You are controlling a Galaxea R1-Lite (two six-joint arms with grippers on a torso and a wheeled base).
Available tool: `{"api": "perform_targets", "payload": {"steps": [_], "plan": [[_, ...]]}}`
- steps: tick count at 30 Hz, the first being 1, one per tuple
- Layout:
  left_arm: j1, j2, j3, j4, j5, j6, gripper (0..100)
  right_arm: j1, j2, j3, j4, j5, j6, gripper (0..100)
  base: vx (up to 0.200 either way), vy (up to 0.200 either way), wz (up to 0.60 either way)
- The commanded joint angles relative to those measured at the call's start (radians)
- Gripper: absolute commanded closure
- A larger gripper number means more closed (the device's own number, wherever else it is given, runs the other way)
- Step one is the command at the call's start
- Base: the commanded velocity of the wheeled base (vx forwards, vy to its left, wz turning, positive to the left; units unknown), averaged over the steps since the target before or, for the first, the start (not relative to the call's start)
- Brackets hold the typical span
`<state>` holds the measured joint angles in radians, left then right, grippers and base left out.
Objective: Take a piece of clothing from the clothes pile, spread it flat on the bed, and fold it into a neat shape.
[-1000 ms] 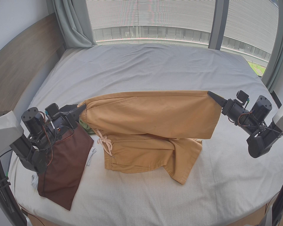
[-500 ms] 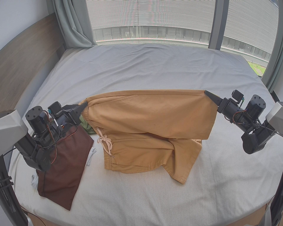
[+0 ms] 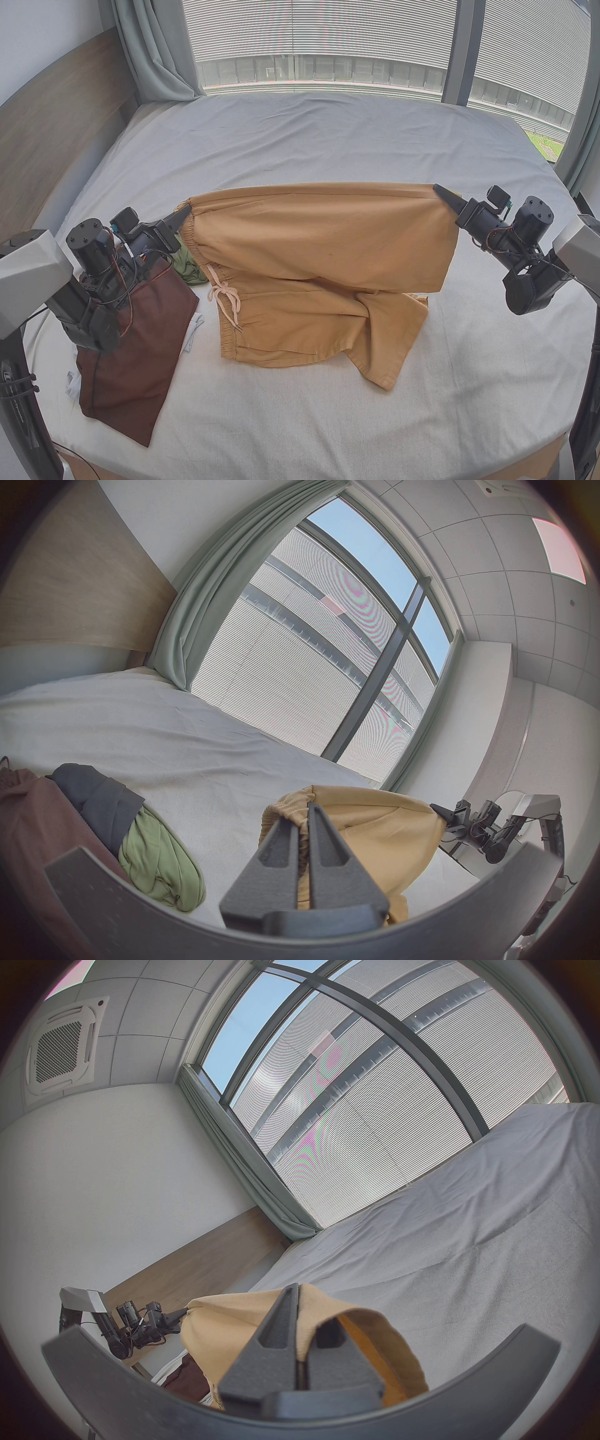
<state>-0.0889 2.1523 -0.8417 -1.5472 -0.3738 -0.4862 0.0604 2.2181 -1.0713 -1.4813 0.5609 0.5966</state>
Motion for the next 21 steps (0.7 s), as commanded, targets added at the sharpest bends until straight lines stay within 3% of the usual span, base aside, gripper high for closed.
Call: {"api": "perform_targets", "payload": {"steps": [1, 21], "plan": [[-0.005, 0.047, -0.030, -0.001, 0.003, 0.001, 100, -0.001, 0.040, -0.027, -0.001, -0.001, 0.000, 100, 0.000, 0.000, 0.00], [-0.017, 0.182, -0.171, -0.002, 0.069, 0.001, 100, -0.010, 0.170, -0.251, 0.081, -0.002, 0.029, 100, 0.000, 0.000, 0.00]]}}
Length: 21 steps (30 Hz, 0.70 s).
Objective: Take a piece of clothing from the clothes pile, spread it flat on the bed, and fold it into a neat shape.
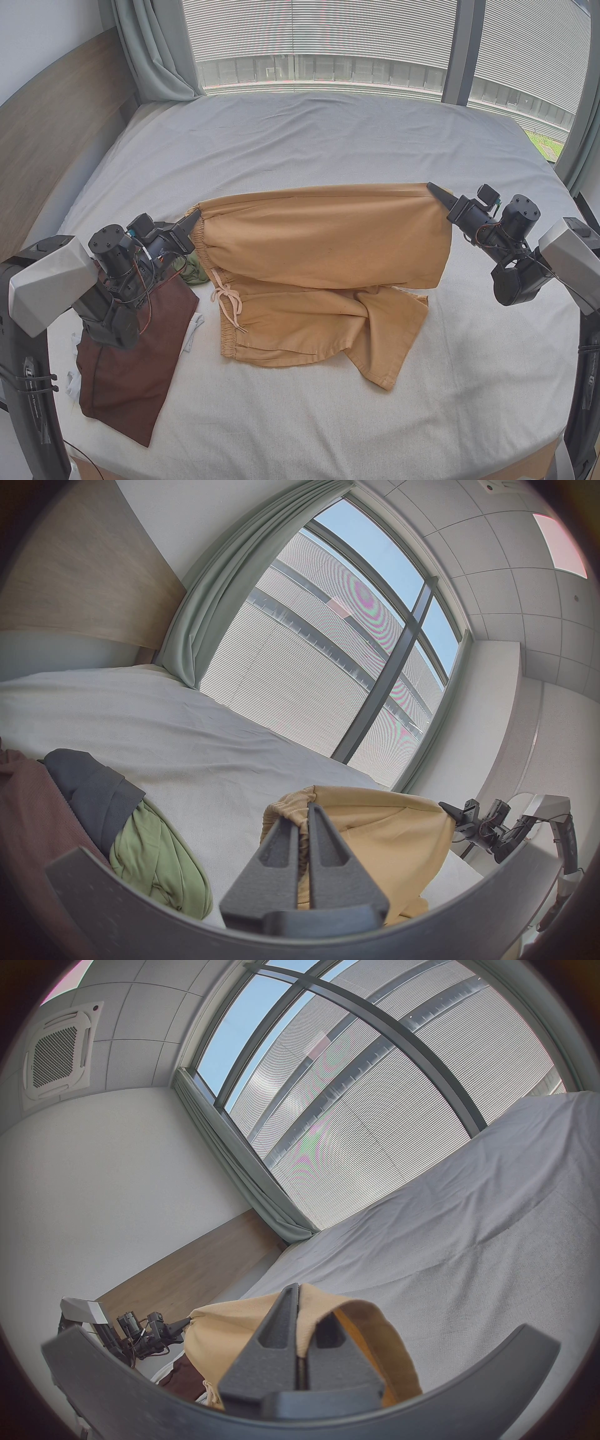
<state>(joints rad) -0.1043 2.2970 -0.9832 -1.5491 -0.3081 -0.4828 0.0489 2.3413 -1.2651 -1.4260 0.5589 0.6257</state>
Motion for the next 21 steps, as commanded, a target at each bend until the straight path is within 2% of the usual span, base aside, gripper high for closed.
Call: {"api": "perform_targets", "payload": {"steps": [1, 6, 13, 21], "plan": [[-0.002, 0.042, -0.032, 0.000, 0.003, -0.005, 100, 0.003, 0.047, -0.065, 0.035, -0.001, 0.000, 100, 0.000, 0.000, 0.00], [-0.002, 0.059, -0.052, 0.000, 0.004, -0.030, 100, 0.005, 0.084, -0.117, 0.055, -0.001, 0.000, 100, 0.000, 0.000, 0.00], [-0.005, 0.091, -0.117, 0.000, 0.055, -0.074, 100, 0.009, 0.127, -0.204, 0.102, -0.001, 0.000, 100, 0.000, 0.000, 0.00], [-0.005, 0.105, -0.135, 0.000, 0.067, -0.085, 100, 0.009, 0.150, -0.290, 0.171, -0.002, 0.002, 100, 0.000, 0.000, 0.00]]}}
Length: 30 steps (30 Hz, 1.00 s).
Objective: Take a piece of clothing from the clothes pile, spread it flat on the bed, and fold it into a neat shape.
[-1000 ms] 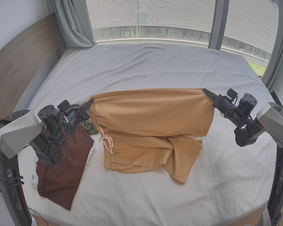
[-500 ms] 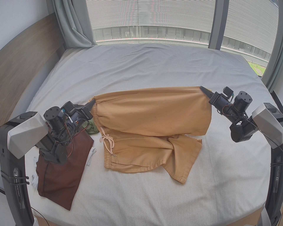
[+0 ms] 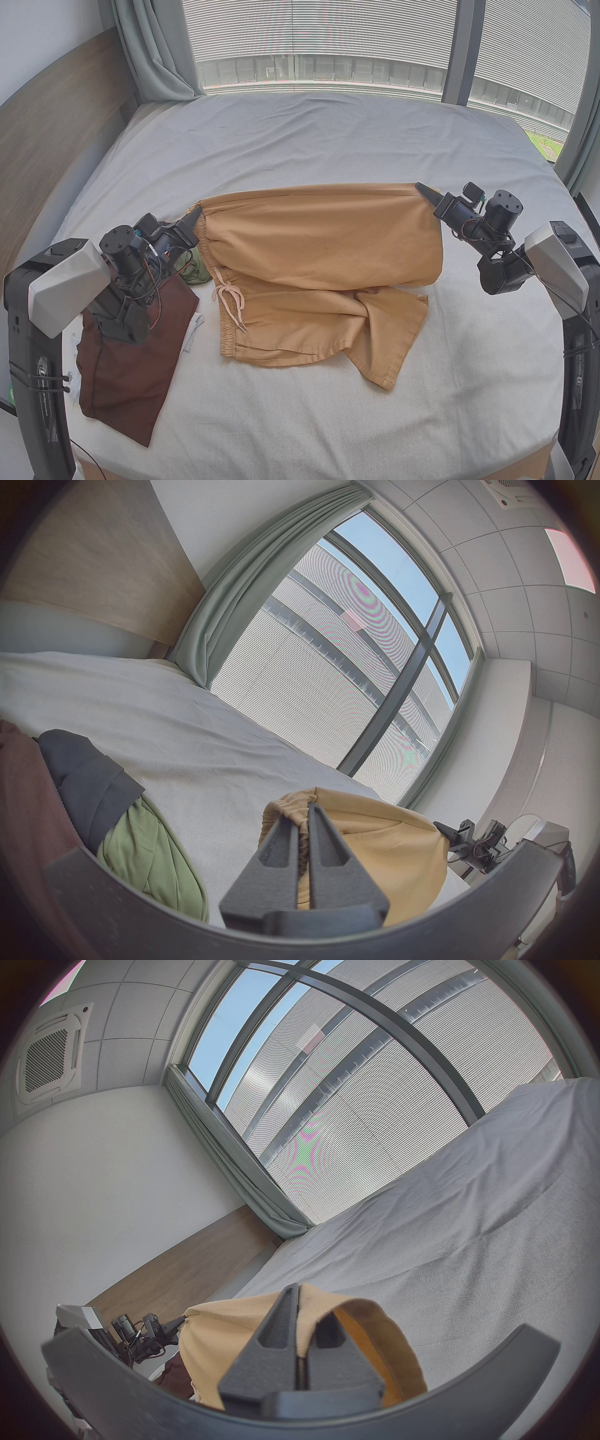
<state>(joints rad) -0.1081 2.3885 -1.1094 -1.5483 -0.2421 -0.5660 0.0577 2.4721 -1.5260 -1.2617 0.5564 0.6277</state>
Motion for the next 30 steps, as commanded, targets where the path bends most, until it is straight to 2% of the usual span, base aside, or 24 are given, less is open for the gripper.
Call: {"api": "perform_targets", "payload": {"steps": [1, 8, 25, 30], "plan": [[-0.001, 0.017, -0.018, -0.001, 0.003, -0.012, 100, 0.002, 0.028, -0.059, 0.027, 0.000, 0.000, 100, 0.000, 0.000, 0.00], [0.001, 0.040, -0.038, -0.001, 0.023, -0.071, 100, 0.001, 0.074, -0.158, 0.082, -0.001, 0.000, 100, 0.000, 0.000, 0.00], [0.010, 0.118, -0.130, -0.001, 0.024, -0.083, 100, 0.010, 0.176, -0.369, 0.197, -0.004, -0.002, 100, 0.000, 0.000, 0.00], [0.013, 0.120, -0.136, -0.001, 0.035, -0.124, 100, 0.010, 0.188, -0.402, 0.205, -0.010, -0.003, 100, 0.000, 0.000, 0.00]]}}
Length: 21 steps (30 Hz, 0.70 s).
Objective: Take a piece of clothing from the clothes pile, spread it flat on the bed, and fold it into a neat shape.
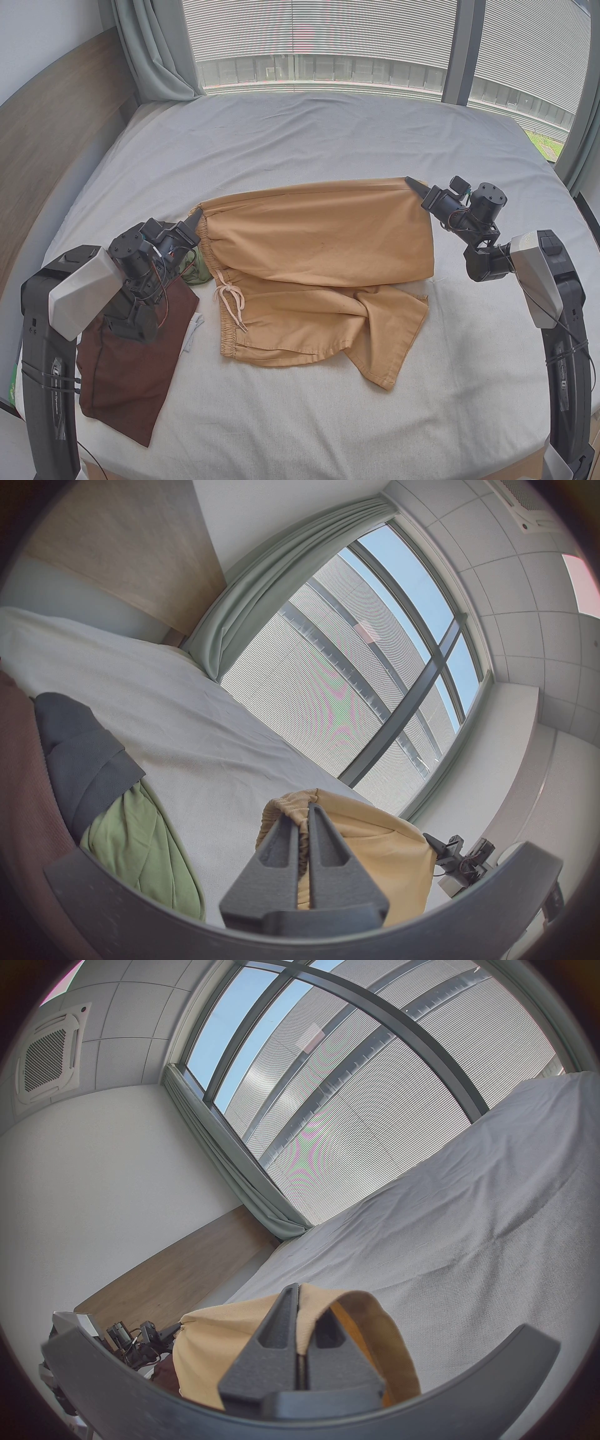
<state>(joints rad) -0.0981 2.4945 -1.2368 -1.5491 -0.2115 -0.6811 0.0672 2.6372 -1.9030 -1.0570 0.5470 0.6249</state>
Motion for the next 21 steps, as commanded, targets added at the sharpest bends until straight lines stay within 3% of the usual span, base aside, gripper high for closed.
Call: {"api": "perform_targets", "payload": {"steps": [1, 21], "plan": [[0.005, 0.014, -0.010, 0.000, 0.007, -0.021, 100, 0.000, 0.024, -0.041, 0.011, -0.002, -0.001, 100, 0.000, 0.000, 0.00], [0.006, 0.040, -0.039, 0.001, 0.004, -0.025, 100, 0.016, 0.064, -0.097, 0.138, -0.002, -0.010, 100, 0.000, 0.000, 0.00]]}}
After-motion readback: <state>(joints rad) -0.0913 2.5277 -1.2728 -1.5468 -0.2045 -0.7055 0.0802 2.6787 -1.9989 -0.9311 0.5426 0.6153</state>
